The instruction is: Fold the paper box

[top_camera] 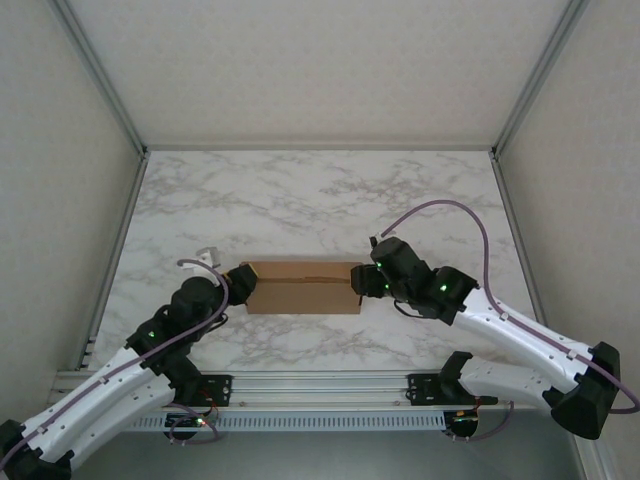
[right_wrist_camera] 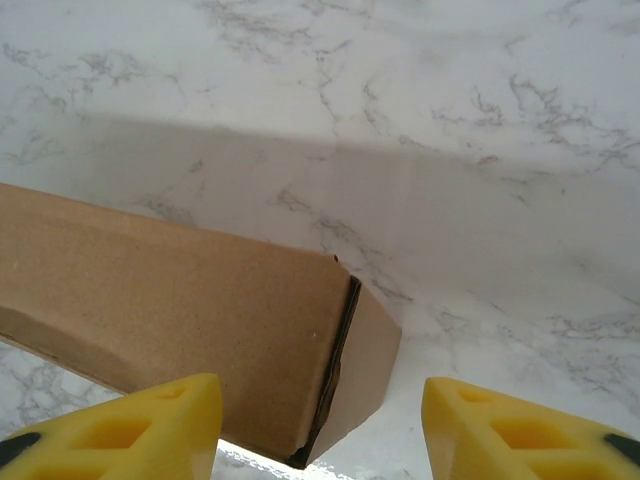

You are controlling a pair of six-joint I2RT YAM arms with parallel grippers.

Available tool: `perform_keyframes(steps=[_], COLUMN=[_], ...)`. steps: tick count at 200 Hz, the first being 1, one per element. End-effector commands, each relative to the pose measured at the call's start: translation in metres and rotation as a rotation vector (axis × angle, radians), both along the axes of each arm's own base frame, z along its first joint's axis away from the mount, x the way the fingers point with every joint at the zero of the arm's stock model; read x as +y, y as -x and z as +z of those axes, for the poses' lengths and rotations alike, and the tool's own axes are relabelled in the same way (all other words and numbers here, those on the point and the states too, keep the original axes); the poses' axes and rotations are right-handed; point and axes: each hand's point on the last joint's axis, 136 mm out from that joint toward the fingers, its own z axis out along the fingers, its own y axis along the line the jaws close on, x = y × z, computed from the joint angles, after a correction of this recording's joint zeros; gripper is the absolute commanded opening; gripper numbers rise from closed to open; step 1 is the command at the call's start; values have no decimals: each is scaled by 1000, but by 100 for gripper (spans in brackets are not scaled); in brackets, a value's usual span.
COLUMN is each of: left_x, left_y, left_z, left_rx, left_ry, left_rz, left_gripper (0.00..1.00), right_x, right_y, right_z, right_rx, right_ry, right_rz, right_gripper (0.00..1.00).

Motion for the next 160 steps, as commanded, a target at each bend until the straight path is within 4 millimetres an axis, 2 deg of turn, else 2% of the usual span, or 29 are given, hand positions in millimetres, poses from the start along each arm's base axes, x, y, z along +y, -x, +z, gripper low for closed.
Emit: perform_keyframes(steps=[1, 61, 108, 127, 160], left_x=[-2, 2, 3, 3, 4], left_y=[2, 10, 9, 9, 9], left_z=[-14, -51, -51, -50, -52], left_rx=[41, 154, 164, 165, 170], left_ry=[45, -6, -21, -22, -25], left_rz=[3, 14, 17, 17, 22], left_gripper=[51, 42, 38, 36, 34], right_x=[2, -1, 5, 3, -1], right_y=[0, -5, -10, -12, -11], right_z=[-7, -4, -2, -6, -24], right_rx=[27, 42, 78, 84, 117], right_ry=[-16, -63, -103, -93, -73], right_rz=[-6, -25, -21, -32, -50], right_gripper=[57, 61, 62, 58, 50])
